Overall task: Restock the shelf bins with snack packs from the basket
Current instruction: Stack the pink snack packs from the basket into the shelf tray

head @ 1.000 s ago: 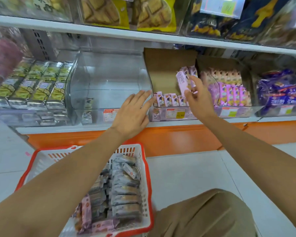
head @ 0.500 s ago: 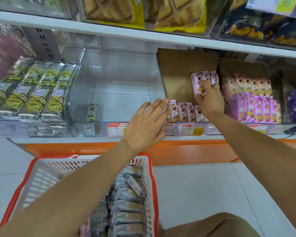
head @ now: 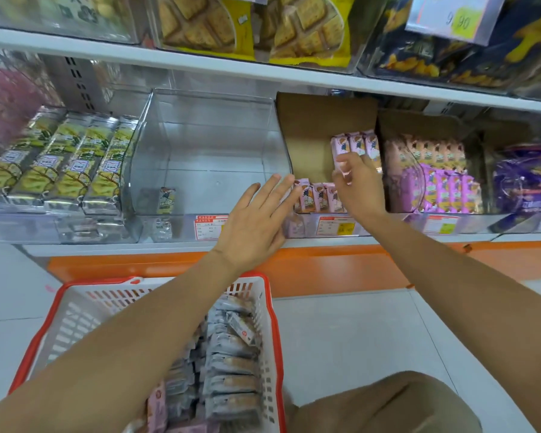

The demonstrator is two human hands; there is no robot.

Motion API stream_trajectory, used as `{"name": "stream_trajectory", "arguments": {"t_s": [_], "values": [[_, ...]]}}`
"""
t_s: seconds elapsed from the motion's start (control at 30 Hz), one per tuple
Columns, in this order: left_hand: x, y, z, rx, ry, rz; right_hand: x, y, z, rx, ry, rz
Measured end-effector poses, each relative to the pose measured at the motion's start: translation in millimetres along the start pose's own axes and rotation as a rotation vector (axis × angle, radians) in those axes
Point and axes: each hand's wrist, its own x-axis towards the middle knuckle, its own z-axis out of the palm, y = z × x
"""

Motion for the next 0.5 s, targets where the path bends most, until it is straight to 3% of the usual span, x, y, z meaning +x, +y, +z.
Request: {"name": "stream_trajectory", "arguments": {"t_s": [0.27, 0.4, 0.5], "values": [[-85.7, -23.3, 1.5, 0.107, -0.012, 0.053, -96.3, -82.0, 7.2, 0.339, -0.064, -0.180], [-135.0, -45.2, 15.1, 0.130, -0.107, 0.019, -148.8, -99.7, 43.5, 0.389, -0.246, -0.225], [-168.2, -63.1, 30.6, 0.110, -0.268, -0.138, -180.9, -102.8, 79.6, 0.356, -0.429, -0.210]]}}
